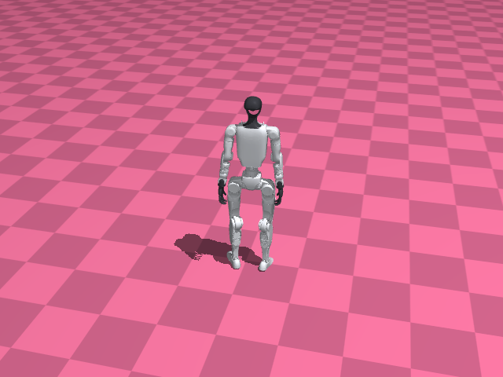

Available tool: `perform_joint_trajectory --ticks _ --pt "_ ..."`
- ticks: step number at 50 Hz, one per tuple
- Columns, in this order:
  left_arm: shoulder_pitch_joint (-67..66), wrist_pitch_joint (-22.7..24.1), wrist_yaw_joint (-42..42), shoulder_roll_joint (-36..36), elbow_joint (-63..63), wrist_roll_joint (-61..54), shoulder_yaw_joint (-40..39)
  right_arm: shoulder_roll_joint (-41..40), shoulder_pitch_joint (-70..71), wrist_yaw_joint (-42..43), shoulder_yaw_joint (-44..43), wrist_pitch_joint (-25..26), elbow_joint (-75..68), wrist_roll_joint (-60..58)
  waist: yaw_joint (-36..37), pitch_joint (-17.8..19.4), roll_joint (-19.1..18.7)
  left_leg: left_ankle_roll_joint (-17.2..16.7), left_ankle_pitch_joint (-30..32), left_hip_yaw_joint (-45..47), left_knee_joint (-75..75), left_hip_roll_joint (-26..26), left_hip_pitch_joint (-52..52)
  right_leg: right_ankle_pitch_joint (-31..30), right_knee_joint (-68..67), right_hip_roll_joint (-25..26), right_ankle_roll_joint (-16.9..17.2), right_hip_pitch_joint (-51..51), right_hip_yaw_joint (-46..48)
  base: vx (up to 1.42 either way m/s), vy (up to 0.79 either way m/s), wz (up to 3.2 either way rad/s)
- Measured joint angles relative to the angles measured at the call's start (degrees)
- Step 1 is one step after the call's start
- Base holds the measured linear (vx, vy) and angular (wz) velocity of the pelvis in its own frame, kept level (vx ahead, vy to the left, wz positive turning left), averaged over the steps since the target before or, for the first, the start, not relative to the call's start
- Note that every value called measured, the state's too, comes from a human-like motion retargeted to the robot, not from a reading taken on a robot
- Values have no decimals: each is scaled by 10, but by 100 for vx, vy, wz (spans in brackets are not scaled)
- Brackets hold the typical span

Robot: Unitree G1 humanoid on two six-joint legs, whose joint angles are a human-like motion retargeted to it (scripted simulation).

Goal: Upper body actions

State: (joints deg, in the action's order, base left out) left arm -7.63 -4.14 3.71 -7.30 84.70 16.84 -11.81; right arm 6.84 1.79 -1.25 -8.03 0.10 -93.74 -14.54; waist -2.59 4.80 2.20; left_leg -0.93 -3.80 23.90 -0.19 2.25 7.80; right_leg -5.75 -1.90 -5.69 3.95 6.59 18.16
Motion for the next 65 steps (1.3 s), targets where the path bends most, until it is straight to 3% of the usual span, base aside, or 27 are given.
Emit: perform_joint_trajectory --ticks 24,35,50,56,65 --pt "-10 4 -21 12 16 -14 -15 -3 -2 -12 6 -12 32 -6 73 -3 14 3 37 -93 11 -39 -70 18 18 -31 4 29 121 3 9 53" --pt "-20 2 -8 22 33 -46 -40 -9 -6 -15 18 -13 39 -17 40 -7 15 -2 33 -109 8 -37 -66 17 16 -32 4 28 140 -2 -2 12" --pt "-25 -6 -9 0 32 -27 -29 -11 1 -13 27 -5 23 -33 20 -25 10 -8 5 0 1 1 -25 -3 -4 -8 -6 -28 -4 -11 -11 -90" --pt "-39 -7 -6 4 33 -19 -25 -12 10 -7 43 0 19 -49 -11 -55 -7 -19 -12 78 -7 23 -6 -13 -17 20 -7 -77 -99 -17 -6 -147" --pt "-49 -11 0 4 40 -2 -4 -18 35 0 81 4 18 -62 -34 -70 -26 -57 -40 227 -2 45 45 -53 -13 83 -4 -121 -257 -19 -5 -217"
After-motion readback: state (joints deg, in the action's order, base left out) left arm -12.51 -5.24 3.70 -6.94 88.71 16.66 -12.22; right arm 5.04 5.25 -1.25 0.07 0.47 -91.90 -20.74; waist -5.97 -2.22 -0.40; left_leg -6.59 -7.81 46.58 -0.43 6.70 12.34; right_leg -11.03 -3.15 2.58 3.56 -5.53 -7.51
